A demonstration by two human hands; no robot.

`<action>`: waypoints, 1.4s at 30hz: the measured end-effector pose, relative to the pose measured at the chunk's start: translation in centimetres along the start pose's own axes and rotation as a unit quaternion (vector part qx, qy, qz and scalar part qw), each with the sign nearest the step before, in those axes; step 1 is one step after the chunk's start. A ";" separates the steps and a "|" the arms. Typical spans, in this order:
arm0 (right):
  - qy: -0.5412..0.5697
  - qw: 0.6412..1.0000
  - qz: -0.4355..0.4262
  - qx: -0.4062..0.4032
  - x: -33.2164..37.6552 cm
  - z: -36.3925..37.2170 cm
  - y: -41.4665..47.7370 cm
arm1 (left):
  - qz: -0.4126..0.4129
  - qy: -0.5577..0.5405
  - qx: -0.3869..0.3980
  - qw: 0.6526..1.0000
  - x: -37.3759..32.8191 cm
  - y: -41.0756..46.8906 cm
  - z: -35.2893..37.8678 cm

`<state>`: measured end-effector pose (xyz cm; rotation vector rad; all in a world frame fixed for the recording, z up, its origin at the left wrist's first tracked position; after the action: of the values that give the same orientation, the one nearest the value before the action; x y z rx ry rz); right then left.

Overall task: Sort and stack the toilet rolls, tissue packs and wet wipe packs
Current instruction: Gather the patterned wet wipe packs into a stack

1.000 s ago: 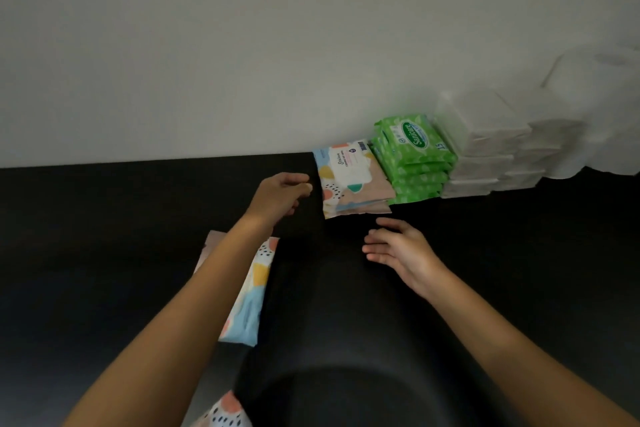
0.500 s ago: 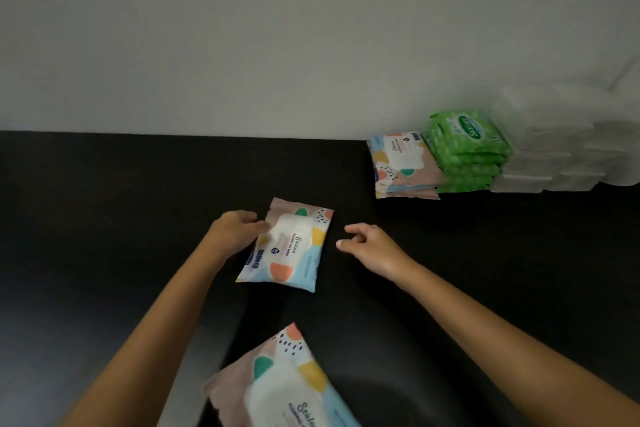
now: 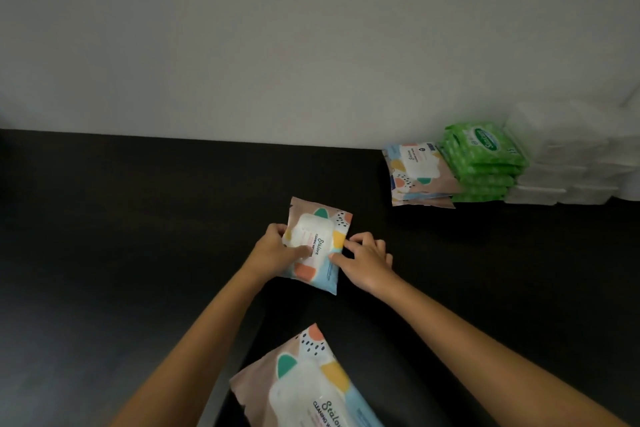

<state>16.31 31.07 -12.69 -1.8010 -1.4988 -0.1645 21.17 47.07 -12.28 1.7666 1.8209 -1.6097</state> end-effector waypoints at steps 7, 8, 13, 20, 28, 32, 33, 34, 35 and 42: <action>0.163 0.986 -0.023 0.026 -1.5 -2.5 -0.7 | 0.092 -0.036 0.012 0.995 -2.1 -0.2 -0.9; 0.192 0.981 -0.035 0.014 -1.7 -3.3 -0.9 | 0.106 -0.022 0.016 0.994 -2.7 -0.3 -1.2; 0.176 0.971 -0.114 -0.118 -1.5 -9.2 -2.3 | 0.161 0.159 0.085 0.970 -6.8 -1.0 -2.0; -0.114 0.973 -0.198 -0.030 0.8 -10.3 -2.8 | 0.214 0.386 0.171 0.881 -11.8 -1.7 0.6; 0.028 0.985 -0.168 -0.038 -0.9 -12.4 -3.0 | 0.261 0.450 0.102 0.848 -15.1 -1.6 1.1; 0.108 0.975 -0.159 -0.112 -2.4 -15.2 -3.3 | 0.337 0.245 -0.029 0.909 -16.2 -1.2 -1.8; 0.121 0.973 -0.150 -0.130 -2.9 -15.8 -3.3 | 0.328 0.183 -0.054 0.925 -16.1 -0.8 -2.1; 0.143 0.969 -0.142 -0.147 -3.5 -16.4 -3.2 | 0.306 0.114 -0.066 0.943 -15.7 -0.2 -2.0; 0.182 0.960 -0.135 -0.165 -4.2 -16.9 -3.1 | 0.277 0.053 -0.066 0.957 -15.3 0.5 -1.5; 0.515 0.827 -0.070 -0.216 -8.9 -17.0 -1.1 | 0.131 -0.213 0.198 0.948 -14.6 4.3 5.5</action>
<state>18.84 13.53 -5.26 -1.4569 -0.7938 -1.4040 25.95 32.67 -6.61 1.5370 1.0822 -2.1354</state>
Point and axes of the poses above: each hand's wrist, its own y-axis towards the middle knuckle, its own z-axis out of the palm, x = y × z, the point moved 6 cm from there along y, towards the middle knuckle, and after that the axes turned 13 degrees about x, right-handed, at the moved point
